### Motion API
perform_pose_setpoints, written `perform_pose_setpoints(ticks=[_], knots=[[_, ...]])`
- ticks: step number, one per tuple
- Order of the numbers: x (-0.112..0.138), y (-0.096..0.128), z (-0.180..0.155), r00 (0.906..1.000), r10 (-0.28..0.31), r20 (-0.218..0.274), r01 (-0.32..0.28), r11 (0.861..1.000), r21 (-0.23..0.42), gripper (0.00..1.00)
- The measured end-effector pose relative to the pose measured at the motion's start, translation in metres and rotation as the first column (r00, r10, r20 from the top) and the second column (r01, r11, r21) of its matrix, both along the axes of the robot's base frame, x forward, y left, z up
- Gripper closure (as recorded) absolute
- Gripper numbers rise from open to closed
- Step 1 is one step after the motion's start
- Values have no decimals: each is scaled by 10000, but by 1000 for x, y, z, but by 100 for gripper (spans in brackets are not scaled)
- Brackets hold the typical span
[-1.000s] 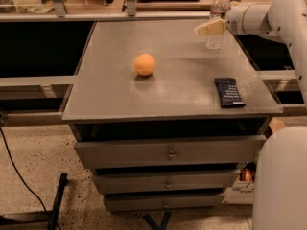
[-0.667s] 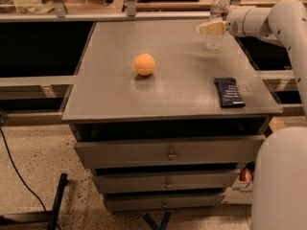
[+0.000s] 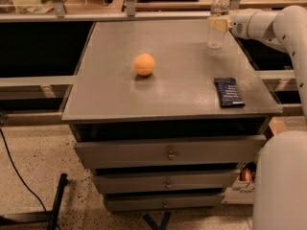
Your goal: Knock water bottle over
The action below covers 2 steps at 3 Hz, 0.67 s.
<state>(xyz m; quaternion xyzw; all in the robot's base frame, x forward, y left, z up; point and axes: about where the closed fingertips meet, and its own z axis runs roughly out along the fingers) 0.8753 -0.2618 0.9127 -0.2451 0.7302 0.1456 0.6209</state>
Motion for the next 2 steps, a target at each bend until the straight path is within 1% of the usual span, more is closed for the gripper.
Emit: perform_pose_setpoints(ticks=[1, 2], knots=[[-3, -4, 4, 9997, 51, -222, -43, 9993, 363, 75], [-10, 17, 34, 9976, 635, -260, -656, 9936, -919, 85]])
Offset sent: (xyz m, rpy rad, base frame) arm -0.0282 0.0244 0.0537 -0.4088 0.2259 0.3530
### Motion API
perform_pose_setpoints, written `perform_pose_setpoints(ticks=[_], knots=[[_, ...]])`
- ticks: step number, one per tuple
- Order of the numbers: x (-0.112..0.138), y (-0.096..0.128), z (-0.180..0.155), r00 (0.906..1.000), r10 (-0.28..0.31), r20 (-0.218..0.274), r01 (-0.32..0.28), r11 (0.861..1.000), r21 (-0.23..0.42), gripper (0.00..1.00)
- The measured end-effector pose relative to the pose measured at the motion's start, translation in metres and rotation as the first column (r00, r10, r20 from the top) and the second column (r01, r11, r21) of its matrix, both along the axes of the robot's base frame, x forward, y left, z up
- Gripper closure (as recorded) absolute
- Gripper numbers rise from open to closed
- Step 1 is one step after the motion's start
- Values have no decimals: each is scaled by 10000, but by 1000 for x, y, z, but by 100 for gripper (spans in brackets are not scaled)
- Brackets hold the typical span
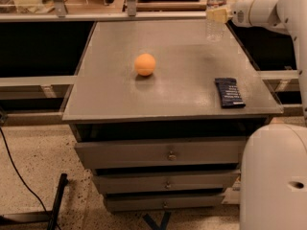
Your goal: Knock water bottle over
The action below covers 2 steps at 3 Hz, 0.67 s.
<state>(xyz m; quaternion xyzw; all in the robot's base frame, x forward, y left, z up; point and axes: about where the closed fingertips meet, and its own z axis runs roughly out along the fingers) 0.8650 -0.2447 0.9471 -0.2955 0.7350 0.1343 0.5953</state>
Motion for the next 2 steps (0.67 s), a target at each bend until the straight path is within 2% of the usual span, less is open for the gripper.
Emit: perform_pose_setpoints(ticks=[1, 2], knots=[[-28, 17, 17, 9953, 886, -389, -951, 9698, -2246, 86], [-65, 27, 10, 9723, 1864, -1410, -2268, 8982, -3765, 85]])
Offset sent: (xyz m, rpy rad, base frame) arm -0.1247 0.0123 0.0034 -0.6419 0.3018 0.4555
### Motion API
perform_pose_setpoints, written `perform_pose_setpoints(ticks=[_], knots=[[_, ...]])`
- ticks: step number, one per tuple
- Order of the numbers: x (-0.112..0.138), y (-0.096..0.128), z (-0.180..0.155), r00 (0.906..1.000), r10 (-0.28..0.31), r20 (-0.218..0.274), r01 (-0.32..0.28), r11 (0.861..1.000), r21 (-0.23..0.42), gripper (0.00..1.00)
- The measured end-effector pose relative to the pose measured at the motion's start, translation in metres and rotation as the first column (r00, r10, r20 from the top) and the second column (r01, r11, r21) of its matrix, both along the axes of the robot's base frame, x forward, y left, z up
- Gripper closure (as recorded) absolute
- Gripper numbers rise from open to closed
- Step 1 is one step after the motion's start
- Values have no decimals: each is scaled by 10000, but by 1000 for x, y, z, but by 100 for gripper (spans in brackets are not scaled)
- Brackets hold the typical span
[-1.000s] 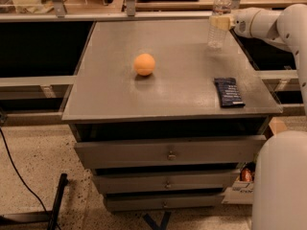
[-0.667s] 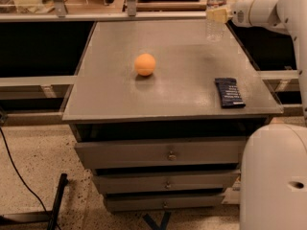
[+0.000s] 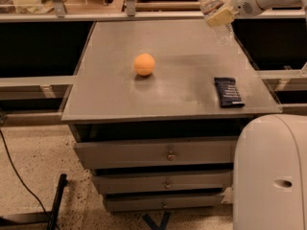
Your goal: Knock water bottle over
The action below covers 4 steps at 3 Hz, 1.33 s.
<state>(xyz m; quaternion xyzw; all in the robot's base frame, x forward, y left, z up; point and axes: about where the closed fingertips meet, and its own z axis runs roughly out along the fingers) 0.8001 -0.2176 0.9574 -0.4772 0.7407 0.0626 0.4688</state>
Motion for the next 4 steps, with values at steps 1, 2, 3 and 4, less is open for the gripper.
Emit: perform_pose_setpoints(ticks=[1, 2, 3, 4], knots=[[-40, 1, -19, 9876, 1118, -1107, -1279, 9801, -1516, 84], [-73, -6, -38, 9576, 1846, -2211, -2456, 9244, -2920, 74], [-86, -14, -47, 9401, 2001, -2759, -3037, 8591, -4120, 56], [-96, -12, -57, 9296, 1986, -3106, -3297, 8248, -4593, 33]])
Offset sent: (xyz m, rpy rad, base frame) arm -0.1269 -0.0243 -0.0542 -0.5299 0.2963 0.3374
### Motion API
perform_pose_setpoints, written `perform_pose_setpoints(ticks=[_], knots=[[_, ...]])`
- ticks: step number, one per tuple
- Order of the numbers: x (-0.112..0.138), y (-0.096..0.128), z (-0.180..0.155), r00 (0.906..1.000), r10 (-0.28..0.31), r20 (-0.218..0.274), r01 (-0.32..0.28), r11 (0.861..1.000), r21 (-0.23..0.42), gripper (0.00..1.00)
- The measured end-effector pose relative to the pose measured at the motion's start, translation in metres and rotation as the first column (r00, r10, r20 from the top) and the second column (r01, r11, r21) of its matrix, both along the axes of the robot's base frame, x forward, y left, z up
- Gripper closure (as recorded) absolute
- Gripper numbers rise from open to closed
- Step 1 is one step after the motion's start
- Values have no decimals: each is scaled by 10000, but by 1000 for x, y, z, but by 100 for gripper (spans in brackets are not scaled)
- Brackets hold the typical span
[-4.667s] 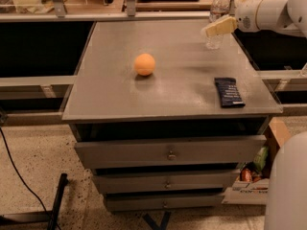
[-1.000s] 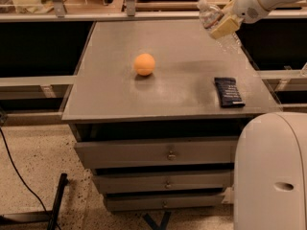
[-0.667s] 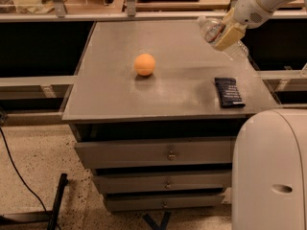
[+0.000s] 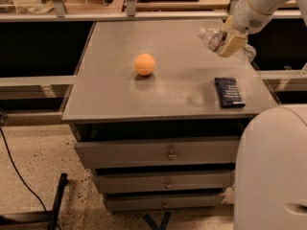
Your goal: Knock water bottle over
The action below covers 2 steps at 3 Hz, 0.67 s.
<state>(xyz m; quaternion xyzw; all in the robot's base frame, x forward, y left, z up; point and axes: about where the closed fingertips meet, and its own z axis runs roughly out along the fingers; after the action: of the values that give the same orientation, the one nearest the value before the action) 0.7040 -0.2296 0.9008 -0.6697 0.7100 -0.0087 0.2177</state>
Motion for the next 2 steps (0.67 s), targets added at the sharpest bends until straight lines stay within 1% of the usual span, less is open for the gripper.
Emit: perform_pose_setpoints(ticks=[1, 2], knots=[[-8, 16, -15, 9998, -99, -186, 90, 9987, -496, 9], [-25, 34, -50, 9951, -408, -903, 311, 9939, -1058, 0]])
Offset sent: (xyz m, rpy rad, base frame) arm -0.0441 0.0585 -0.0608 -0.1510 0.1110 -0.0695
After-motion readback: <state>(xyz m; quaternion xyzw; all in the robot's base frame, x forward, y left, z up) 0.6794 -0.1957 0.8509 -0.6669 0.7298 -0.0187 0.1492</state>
